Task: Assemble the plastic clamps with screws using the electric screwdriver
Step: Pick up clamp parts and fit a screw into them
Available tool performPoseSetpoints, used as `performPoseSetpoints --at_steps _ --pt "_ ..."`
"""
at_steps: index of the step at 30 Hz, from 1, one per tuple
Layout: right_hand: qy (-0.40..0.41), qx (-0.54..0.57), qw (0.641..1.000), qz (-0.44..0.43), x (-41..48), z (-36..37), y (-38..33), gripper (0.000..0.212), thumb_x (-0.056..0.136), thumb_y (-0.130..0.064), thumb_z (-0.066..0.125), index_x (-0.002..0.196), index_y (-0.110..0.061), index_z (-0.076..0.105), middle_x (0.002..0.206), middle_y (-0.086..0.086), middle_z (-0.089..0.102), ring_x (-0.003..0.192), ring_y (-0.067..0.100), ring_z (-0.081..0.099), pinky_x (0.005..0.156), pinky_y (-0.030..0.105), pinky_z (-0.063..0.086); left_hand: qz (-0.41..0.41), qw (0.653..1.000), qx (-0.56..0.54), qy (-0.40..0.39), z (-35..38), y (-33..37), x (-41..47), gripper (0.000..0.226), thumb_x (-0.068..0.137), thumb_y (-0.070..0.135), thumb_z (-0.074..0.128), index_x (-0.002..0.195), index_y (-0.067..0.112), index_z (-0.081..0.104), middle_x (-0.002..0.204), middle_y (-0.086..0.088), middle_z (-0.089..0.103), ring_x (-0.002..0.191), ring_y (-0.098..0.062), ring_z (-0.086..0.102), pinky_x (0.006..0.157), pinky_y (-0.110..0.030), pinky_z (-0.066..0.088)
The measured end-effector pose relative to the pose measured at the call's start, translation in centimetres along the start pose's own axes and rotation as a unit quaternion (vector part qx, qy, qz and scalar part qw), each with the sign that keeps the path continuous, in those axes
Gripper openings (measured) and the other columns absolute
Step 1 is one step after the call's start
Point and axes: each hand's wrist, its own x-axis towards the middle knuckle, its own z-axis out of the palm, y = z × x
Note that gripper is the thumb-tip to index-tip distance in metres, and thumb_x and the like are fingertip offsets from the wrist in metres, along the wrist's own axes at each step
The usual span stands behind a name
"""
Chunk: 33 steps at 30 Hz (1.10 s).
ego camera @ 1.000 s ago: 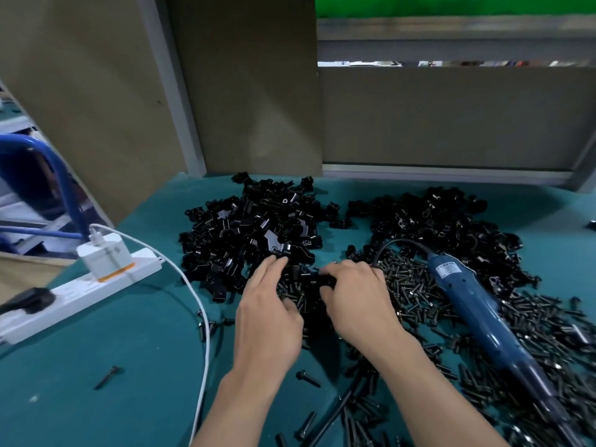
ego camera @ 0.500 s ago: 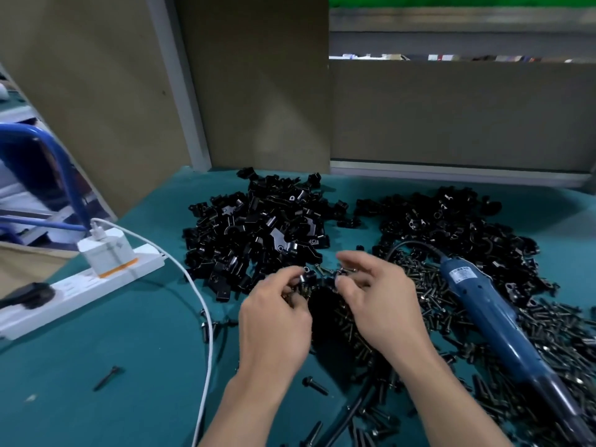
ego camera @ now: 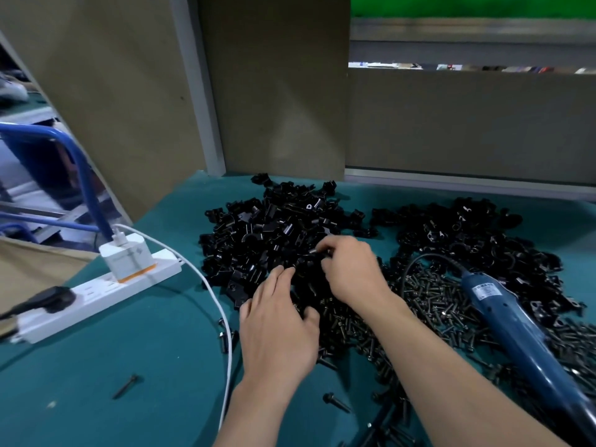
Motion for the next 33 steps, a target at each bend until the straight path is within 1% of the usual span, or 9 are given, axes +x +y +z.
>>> performPoseSetpoints --at_steps 3,7,11,13,18,24,29,31,33 --pt "0.089 0.137 0.986 0.027 -2.3 -2.1 1.5 0.034 0.098 -0.012 0.066 0.116 -0.040 0.064 0.104 -0.013 0.066 0.081 0.012 0.068 0.068 0.032 0.060 -0.001 1.000 -0.005 0.016 -0.1 0.4 -0.2 0.065 0.099 0.039 0.057 0.159 0.034 0.033 0.170 0.016 0.023 0.155 -0.006 0.021 0.128 -0.037 0.012" --pt "0.035 0.383 0.922 0.037 -8.4 -4.7 3.8 0.032 0.090 -0.001 0.075 0.097 -0.032 0.072 0.082 -0.007 0.073 0.076 0.007 0.069 0.070 0.021 0.054 0.097 0.988 -0.075 0.093 -1.2 1.4 -0.9 0.059 0.088 0.033 0.064 0.146 0.040 0.052 0.140 0.024 0.055 0.131 -0.002 0.044 0.115 -0.034 0.036" --pt "0.030 0.497 0.866 0.054 -13.1 -5.3 5.9 0.032 0.090 0.004 0.072 0.099 -0.026 0.078 0.084 0.002 0.073 0.079 0.013 0.067 0.071 0.022 0.055 0.191 0.950 -0.229 -0.096 -1.2 3.3 -3.3 0.078 0.079 0.030 0.062 0.144 0.067 0.041 0.100 0.027 0.063 0.079 -0.004 0.064 0.069 -0.013 0.047" --pt "0.026 0.548 0.834 0.062 -14.2 -5.6 6.4 0.032 0.089 0.004 0.072 0.105 -0.023 0.078 0.084 0.006 0.073 0.077 0.014 0.069 0.068 0.021 0.055 0.204 0.923 -0.272 -0.181 -0.5 4.2 -4.1 0.077 0.077 0.026 0.063 0.138 0.071 0.047 0.086 0.021 0.069 0.063 -0.008 0.058 0.061 -0.026 0.052" --pt "0.003 0.566 0.821 0.075 -15.5 -6.1 7.2 0.048 0.082 -0.005 0.079 0.126 -0.020 0.067 0.088 0.020 0.077 0.077 0.029 0.076 0.069 0.031 0.061 0.164 0.862 -0.328 -0.349 0.4 4.7 -4.5 0.063 0.079 0.050 0.063 0.138 0.068 0.049 0.128 0.016 0.072 0.097 -0.003 0.066 0.093 -0.041 0.052" --pt "-0.029 0.557 0.828 0.052 -15.2 -6.7 7.4 0.061 0.091 0.012 0.067 0.137 -0.028 0.058 0.097 0.015 0.078 0.090 0.022 0.074 0.082 0.027 0.059 0.141 0.870 -0.405 -0.244 1.3 5.0 -4.9 0.033 0.104 0.051 0.043 0.124 0.050 0.069 0.121 0.016 0.076 0.113 -0.003 0.070 0.091 -0.020 0.055" --pt "0.016 0.485 0.871 0.080 -15.4 -7.4 7.5 0.005 0.094 -0.017 0.073 0.090 -0.015 0.075 0.071 0.005 0.073 0.061 0.018 0.063 0.053 0.022 0.051 0.079 0.840 -0.483 -0.233 1.7 5.2 -4.9 0.041 0.099 0.062 0.041 0.124 0.050 0.071 0.132 0.021 0.069 0.124 0.001 0.061 0.109 -0.037 0.047" --pt "-0.105 0.563 0.814 0.097 -15.8 -7.1 6.7 0.031 0.098 -0.036 0.063 0.093 -0.010 0.078 0.085 0.016 0.077 0.065 0.024 0.067 0.053 0.026 0.054 0.061 0.790 -0.538 -0.288 1.5 5.3 -4.9 0.050 0.092 0.071 0.049 0.130 0.046 0.069 0.129 0.020 0.071 0.117 -0.003 0.067 0.107 -0.039 0.053" --pt "-0.173 0.628 0.751 0.107 -16.1 -6.9 5.9 0.036 0.096 -0.038 0.062 0.094 -0.006 0.079 0.084 0.017 0.074 0.067 0.026 0.067 0.054 0.029 0.054 0.060 0.755 -0.562 -0.333 1.1 5.4 -4.9 0.057 0.088 0.075 0.059 0.135 0.044 0.067 0.113 0.020 0.076 0.079 -0.005 0.066 0.076 -0.029 0.062"
